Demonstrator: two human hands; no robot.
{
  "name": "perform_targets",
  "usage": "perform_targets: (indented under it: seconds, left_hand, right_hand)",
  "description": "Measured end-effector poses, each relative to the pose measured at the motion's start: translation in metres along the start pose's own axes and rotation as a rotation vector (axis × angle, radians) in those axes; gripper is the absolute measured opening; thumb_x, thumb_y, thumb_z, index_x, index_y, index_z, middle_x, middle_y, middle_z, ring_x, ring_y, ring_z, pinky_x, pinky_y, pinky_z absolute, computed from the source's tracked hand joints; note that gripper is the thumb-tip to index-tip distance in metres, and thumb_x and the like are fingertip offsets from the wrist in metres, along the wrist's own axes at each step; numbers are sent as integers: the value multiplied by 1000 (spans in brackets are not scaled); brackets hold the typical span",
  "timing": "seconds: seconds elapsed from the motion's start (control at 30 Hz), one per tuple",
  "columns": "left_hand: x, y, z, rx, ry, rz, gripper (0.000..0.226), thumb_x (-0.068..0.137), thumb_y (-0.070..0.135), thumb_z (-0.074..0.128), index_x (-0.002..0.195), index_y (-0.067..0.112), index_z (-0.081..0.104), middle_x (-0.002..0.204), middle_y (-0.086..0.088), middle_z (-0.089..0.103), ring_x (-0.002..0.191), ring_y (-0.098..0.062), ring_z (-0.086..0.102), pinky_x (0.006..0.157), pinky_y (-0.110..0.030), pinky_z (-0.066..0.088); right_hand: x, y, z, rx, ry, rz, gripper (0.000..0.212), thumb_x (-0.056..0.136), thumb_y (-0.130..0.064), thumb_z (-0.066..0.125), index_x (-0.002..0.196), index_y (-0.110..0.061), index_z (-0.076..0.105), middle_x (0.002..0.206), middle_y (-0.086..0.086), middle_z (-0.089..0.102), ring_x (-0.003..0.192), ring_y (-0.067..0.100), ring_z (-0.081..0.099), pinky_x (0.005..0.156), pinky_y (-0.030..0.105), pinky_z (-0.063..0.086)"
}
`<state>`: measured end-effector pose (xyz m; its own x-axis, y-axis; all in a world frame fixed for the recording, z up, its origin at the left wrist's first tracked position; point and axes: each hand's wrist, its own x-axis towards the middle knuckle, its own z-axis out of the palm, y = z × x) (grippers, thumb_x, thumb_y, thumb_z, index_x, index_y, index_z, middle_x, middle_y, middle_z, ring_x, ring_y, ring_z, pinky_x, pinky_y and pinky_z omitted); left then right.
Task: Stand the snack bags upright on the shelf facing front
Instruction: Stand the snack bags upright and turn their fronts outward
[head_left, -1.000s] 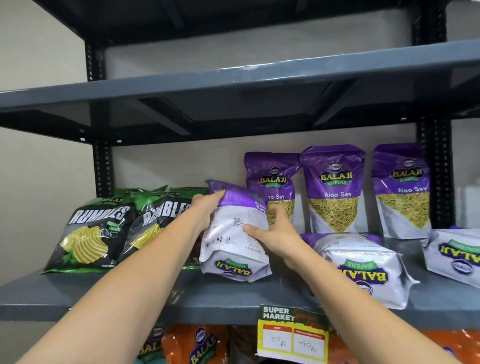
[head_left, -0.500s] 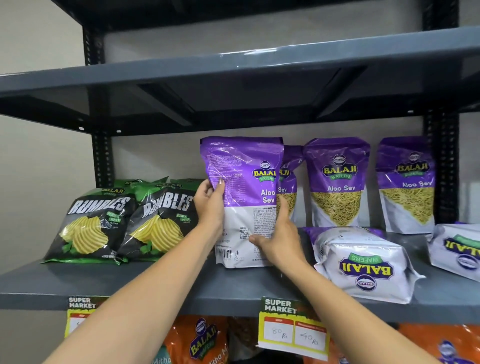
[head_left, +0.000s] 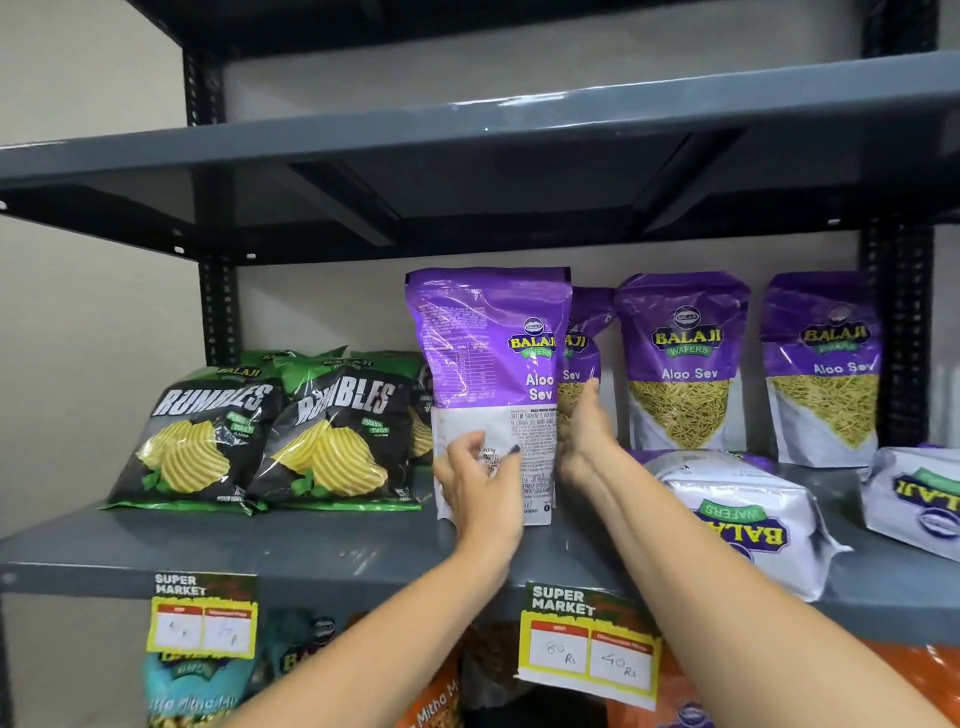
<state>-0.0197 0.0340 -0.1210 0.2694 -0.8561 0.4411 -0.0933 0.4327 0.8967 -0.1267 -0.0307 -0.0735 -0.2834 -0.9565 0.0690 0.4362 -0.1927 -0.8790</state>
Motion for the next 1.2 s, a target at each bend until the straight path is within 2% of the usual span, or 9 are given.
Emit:
perform_targets:
  seconds: [0.23, 0.47, 0.53, 0.67, 0.77, 0.9, 1.0, 1.1, 1.2]
  left_hand:
    - [18, 9, 6, 140, -56, -105, 41, 87, 49, 55, 120, 29, 43, 132, -5, 32, 123, -28, 40, 96, -30, 33]
    - [40, 4, 6, -7, -261, -169, 72, 64, 77, 58, 113, 26, 46, 122, -3, 52, 115, -21, 53, 99, -34, 41]
    - [44, 5, 4, -26, -268, -152, 71, 62, 75, 65, 108, 23, 50, 112, 0, 63, 101, -16, 61, 93, -33, 48]
    - [60, -1, -8, 23, -219, -119, 69, 69, 70, 65, 109, 16, 46, 95, 5, 60, 85, -6, 58, 72, -25, 46]
    - [71, -2, -20, -13, -337, -116, 59, 73, 68, 63, 101, 17, 51, 102, 3, 59, 97, -11, 58, 78, -24, 43]
    - [80, -2, -29, -68, -464, -144, 81, 75, 68, 56, 134, 14, 51, 131, 2, 60, 115, -9, 57, 90, -23, 38]
    - [87, -6, -27, -188, -437, -170, 43, 96, 46, 42, 114, 15, 65, 107, 1, 76, 85, -5, 71, 71, -19, 51]
    - [83, -11, -19, -280, -293, -185, 51, 96, 49, 41, 117, 11, 67, 119, -14, 72, 97, -21, 71, 82, -29, 55]
    - [77, -10, -12, -176, -99, -110, 52, 98, 49, 36, 117, 10, 66, 110, -5, 70, 103, -25, 65, 86, -31, 47]
  right_hand:
    - [6, 10, -6, -26, 81, -22, 35, 98, -11, 30, 65, -18, 40, 26, -4, 41, 14, 2, 30, 25, 5, 19]
    - [0, 9, -10, -48, 189, -76, 10, 78, -4, 74, 77, -3, 64, 49, 3, 64, 35, 7, 56, 36, 15, 44]
    - [0, 9, -13, -98, 170, -80, 34, 72, -8, 80, 101, 3, 66, 83, 11, 72, 66, 19, 67, 59, 23, 56]
    - [1, 10, -13, -80, -16, -6, 54, 73, -18, 79, 122, -3, 59, 98, 12, 69, 68, 19, 65, 46, 20, 53]
    - [2, 10, -7, 37, -33, -11, 54, 76, -52, 68, 115, -14, 64, 106, 7, 72, 84, 21, 69, 73, 34, 58]
    - [13, 13, -3, 62, 21, -34, 62, 79, -65, 50, 112, -15, 65, 108, 6, 71, 93, 21, 68, 84, 42, 56]
    - [24, 22, -6, -39, -22, -121, 52, 70, -51, 64, 105, -13, 71, 109, 9, 75, 99, 26, 71, 96, 47, 52]
    - [-1, 15, -4, -39, 22, -129, 24, 76, -33, 74, 85, -16, 59, 94, 7, 72, 88, 22, 68, 91, 37, 52]
    - [-5, 15, -3, 20, 60, -164, 34, 83, -20, 70, 70, -21, 39, 73, 1, 57, 69, 16, 53, 79, 34, 46]
